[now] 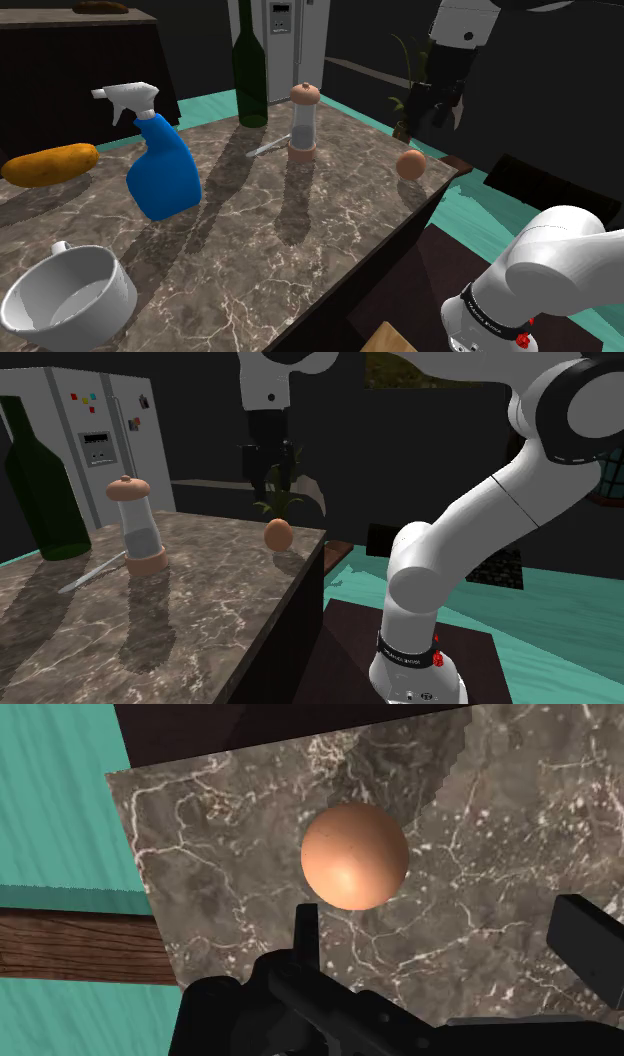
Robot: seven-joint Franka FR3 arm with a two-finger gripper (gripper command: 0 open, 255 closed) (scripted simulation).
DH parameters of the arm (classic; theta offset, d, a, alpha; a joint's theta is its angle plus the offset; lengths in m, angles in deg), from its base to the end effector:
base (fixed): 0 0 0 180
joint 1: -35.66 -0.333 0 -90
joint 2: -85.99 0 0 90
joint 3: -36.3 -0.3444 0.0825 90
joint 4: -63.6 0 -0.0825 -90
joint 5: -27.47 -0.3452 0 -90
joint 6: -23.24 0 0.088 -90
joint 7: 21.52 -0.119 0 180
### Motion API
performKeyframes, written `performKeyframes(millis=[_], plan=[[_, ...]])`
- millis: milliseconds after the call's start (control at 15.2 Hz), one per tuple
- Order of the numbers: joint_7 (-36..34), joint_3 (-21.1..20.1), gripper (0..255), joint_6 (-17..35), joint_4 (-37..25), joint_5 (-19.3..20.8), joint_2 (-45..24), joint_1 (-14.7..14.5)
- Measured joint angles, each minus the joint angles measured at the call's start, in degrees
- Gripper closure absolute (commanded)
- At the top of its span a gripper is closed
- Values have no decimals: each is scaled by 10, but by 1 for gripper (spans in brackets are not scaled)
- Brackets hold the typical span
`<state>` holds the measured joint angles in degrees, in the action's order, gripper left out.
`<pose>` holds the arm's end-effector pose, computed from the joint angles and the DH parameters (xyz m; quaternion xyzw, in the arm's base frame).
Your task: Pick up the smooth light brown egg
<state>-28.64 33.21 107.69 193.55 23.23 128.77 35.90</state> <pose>0.2489 0.0287 0.6178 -0.9986 0.0421 0.0255 0.0166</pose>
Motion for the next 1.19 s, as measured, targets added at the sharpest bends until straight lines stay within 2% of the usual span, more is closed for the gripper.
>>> performKeyframes(millis=[132, 330, 462, 924, 990, 1188], plan=[[19, 12, 0, -1, 3, -4, -6, -5], [142, 81, 0, -10, 19, -18, -45, -33], [200, 108, 0, -10, 30, -24, -65, -44], [229, 119, 0, 36, 76, -24, -76, -47], [230, 119, 255, 39, 79, -24, -75, -47], [230, 119, 255, 41, 81, -24, -74, -47]])
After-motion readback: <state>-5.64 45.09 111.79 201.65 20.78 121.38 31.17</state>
